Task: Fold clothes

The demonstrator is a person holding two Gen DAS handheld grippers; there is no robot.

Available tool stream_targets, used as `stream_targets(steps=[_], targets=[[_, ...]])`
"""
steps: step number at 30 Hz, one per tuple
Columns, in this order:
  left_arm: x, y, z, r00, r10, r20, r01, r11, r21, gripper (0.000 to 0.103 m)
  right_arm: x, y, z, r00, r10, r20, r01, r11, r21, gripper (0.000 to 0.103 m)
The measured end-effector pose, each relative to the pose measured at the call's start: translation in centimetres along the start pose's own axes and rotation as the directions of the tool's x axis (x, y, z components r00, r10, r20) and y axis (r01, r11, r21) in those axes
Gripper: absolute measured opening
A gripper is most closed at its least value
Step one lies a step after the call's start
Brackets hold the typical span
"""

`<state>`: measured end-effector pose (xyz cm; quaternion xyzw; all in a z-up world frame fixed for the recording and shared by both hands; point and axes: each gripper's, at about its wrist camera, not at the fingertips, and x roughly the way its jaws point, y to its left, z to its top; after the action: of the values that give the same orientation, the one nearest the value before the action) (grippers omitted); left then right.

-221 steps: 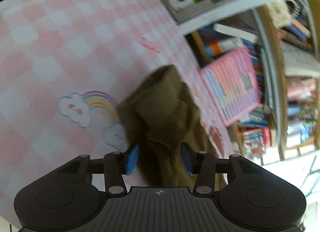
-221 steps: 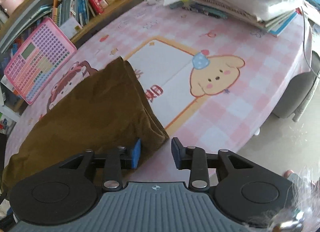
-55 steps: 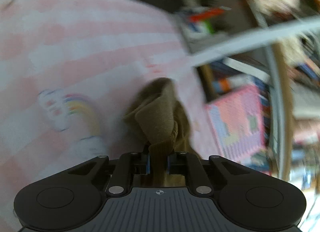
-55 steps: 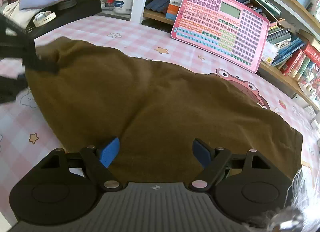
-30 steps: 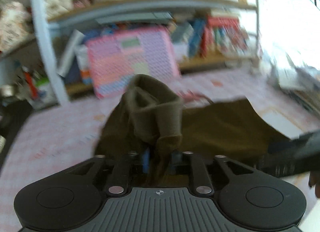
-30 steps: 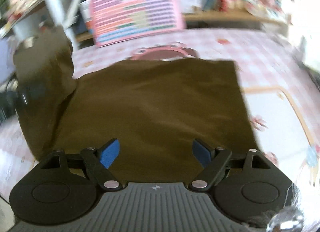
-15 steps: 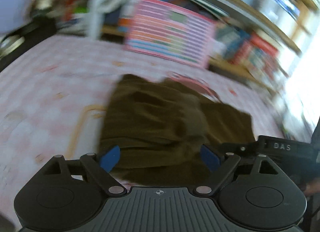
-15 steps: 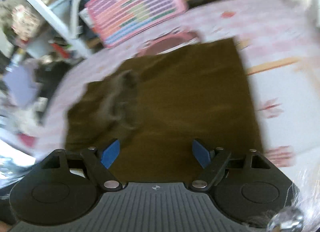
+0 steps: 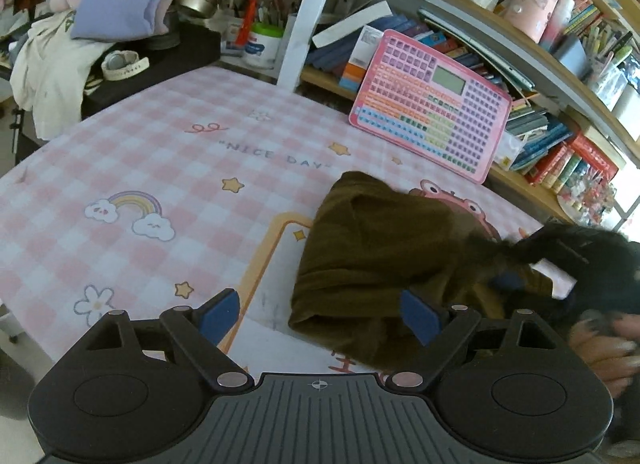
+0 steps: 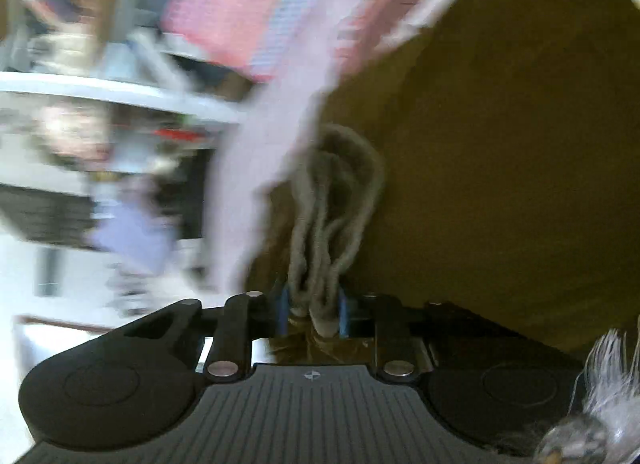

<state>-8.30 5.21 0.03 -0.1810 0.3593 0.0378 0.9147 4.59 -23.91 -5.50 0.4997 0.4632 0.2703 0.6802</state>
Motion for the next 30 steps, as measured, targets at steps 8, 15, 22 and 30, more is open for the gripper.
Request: stream_targets(steps=[8,15,22,30], targets=[[0.8,-1.6,-0.2,0.999,-0.039,-0.033,0.041,0.997,0.06,0.09,1.0,-3.8,0.5,0.982,-0.188,0.009,0.186,0.979,0.084,0.027],[1.0,-2.7,-0.3,0.998,-0.059,-0.026,0.061,0.996,0.066,0.09,-0.4,-2.5,0.2,0.98,-0.196,0.022,0.196,0.981,-0.005,0.042],[1.4,-4.9,-0.7,0.995,-0.092,-0.036,0.095,0.991,0.092,0.09,-4.4,-0.8,-1.6,0.965,-0.255,0.06,0.262,0.943,-0.206,0.044],[1.7,-8.9,-2.9,0.992,-0.091,-0.084,0.106,0.976,0.193,0.09,-9.6,0.7,-5.0,0.875,-0.415,0.249,0.483,0.726,-0.489,0.048]])
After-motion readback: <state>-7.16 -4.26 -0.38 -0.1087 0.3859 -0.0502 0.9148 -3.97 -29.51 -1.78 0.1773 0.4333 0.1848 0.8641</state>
